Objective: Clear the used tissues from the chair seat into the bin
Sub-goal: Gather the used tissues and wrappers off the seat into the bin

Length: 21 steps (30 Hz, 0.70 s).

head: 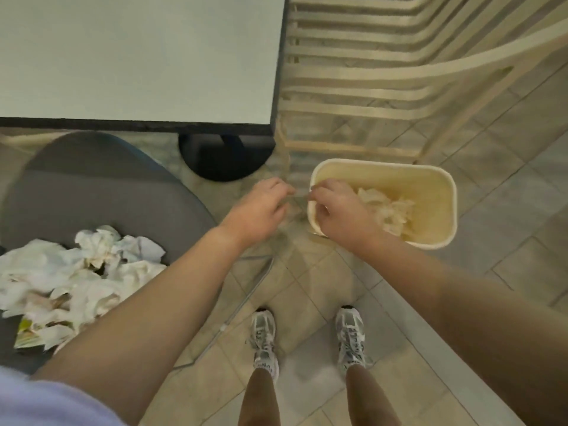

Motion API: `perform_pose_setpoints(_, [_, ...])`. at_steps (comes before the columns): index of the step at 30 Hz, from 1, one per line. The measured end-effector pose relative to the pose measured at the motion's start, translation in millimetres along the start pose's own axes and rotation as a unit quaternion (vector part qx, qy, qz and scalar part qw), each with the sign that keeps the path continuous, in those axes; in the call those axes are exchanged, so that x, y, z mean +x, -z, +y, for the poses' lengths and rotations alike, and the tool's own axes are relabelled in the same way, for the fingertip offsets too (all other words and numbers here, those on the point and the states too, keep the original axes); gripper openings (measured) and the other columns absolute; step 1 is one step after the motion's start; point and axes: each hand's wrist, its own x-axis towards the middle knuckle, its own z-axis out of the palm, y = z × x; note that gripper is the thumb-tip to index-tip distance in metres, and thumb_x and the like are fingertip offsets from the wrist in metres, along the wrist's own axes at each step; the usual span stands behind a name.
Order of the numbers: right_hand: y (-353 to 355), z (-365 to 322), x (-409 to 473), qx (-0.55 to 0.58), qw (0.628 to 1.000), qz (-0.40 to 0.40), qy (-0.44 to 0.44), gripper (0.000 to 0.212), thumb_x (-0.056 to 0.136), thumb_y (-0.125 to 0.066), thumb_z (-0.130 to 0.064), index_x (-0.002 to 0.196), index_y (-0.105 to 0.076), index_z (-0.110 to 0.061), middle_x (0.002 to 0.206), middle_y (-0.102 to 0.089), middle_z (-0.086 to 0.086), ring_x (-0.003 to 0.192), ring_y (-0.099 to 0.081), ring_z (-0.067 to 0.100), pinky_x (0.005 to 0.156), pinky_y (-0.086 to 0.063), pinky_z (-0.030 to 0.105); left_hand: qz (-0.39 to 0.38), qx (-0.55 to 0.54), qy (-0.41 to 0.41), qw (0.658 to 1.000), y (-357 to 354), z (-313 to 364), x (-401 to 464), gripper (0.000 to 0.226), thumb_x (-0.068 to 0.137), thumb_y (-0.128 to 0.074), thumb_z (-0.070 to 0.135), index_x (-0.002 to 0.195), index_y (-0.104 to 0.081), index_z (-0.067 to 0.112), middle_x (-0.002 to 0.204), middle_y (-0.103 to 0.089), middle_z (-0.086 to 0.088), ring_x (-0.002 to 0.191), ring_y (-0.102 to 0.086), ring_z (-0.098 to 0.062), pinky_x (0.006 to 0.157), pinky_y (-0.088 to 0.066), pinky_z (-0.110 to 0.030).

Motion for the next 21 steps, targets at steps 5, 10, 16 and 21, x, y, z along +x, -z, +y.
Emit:
perform_pose_setpoints(5, [-53.7,-72.7,32.2,0.008,0.997,-0.059,0.045,0.036,0.079,-0.050,0.003,0.112,-0.063,-0.004,0.113,-0.060,0.018,0.109,-0.053,0.036,0.090,-0.048,0.045,0.027,0.029,0.040,0.998,29.7,-82.5,-55.9,0.032,0.084,-0.054,0.001,0.116,-0.058,0.001,0.109,-0.056,-0.020,0.107,-0.052,-0.035,0.093,-0.040,-0.035])
perform_pose_setpoints(10, [-110.8,-139.5,61.0,0.015,0.992,-0.113,0.050,0.038,0.087,-0.046,-0.006,0.122,-0.058,-0.013,0.126,-0.056,0.011,0.120,-0.047,0.031,0.099,-0.040,0.036,0.037,0.043,0.098,0.994,56.6,-164.2,-115.0,0.031,0.086,-0.052,0.007,0.116,-0.060,0.006,0.112,-0.058,-0.017,0.110,-0.050,-0.035,0.097,-0.038,-0.040])
perform_pose_setpoints(16, [-179.4,-212.7,101.4,0.011,0.981,-0.180,0.073,0.041,0.092,-0.045,-0.007,0.132,-0.049,-0.016,0.136,-0.047,0.009,0.128,-0.038,0.028,0.105,-0.035,0.037,0.064,0.056,0.178,0.980,81.4,-259.5,-172.8,0.035,0.088,-0.054,0.009,0.123,-0.056,0.012,0.127,-0.051,-0.013,0.120,-0.041,-0.033,0.102,-0.033,-0.040])
perform_pose_setpoints(21, [-227.7,-251.7,130.4,-0.011,0.973,-0.212,0.096,0.043,0.094,-0.043,-0.008,0.135,-0.045,-0.019,0.139,-0.043,0.006,0.130,-0.035,0.025,0.104,-0.035,0.035,0.056,0.071,0.237,0.967,79.3,-315.5,-195.6,0.049,0.081,-0.059,0.011,0.129,-0.049,0.014,0.135,-0.042,-0.014,0.122,-0.037,-0.038,0.101,-0.034,-0.045])
